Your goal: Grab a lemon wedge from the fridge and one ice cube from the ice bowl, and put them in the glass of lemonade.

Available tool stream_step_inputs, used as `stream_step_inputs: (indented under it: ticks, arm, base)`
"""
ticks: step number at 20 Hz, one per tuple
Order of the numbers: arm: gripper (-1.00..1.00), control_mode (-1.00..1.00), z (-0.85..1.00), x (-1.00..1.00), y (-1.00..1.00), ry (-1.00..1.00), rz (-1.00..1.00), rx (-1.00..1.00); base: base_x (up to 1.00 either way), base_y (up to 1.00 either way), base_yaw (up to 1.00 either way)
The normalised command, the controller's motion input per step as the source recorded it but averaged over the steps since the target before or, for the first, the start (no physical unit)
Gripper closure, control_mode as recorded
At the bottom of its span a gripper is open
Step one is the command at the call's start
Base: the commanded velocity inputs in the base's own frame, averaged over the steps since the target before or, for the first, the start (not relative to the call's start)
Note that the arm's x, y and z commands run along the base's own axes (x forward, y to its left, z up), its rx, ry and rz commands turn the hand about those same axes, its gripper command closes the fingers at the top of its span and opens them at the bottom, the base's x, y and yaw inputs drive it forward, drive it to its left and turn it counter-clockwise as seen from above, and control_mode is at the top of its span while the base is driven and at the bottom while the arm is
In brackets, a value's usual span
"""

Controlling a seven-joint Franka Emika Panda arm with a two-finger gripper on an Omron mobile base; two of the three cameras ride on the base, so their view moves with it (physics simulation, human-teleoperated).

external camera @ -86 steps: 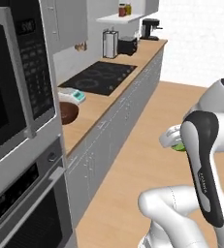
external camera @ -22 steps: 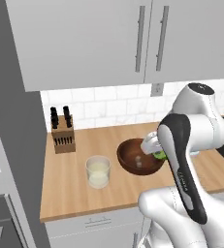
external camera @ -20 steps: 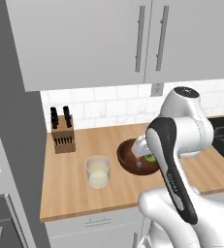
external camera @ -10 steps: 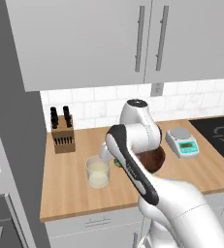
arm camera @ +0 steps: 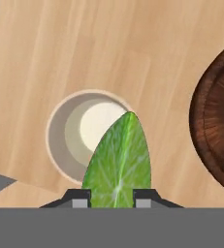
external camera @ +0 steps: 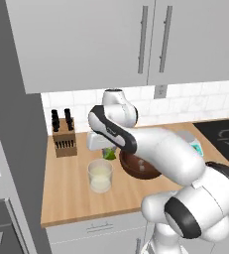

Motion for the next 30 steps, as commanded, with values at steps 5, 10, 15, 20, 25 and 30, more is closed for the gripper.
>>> stream_step_inputs:
  ticks: [5, 10, 15, 20, 25, 30]
  arm:
    - [1.00, -1.00, -0.61, 0.46, 0.08, -0.03, 0.00, 0.00]
    - [1.00, -1.00, -0.55, 0.15, 0.00, -0.05, 0.00, 0.00]
    - [1.00, -1.00, -0.04, -0.04, 0.09, -0.04, 0.00, 0.00]
    - [1.00, -1.00, 0.00, -0.20, 0.07, -0.05, 0.00, 0.00]
    - [1.00, -1.00, -0.01, -0.22, 0.00, -0.10, 0.00, 0.00]
    - [1.00, -1.00, -0.04, 0.23, -0.02, -0.04, 0.00, 0.00]
  base:
    - [0.00, 0.00, 0.00]
    - [0.00, 0.00, 0.00]
    - [0.00, 0.00, 0.00]
    - [0.00, 0.00, 0.00]
    - [0.00, 0.00, 0.00]
    - [0.00, 0.00, 0.00]
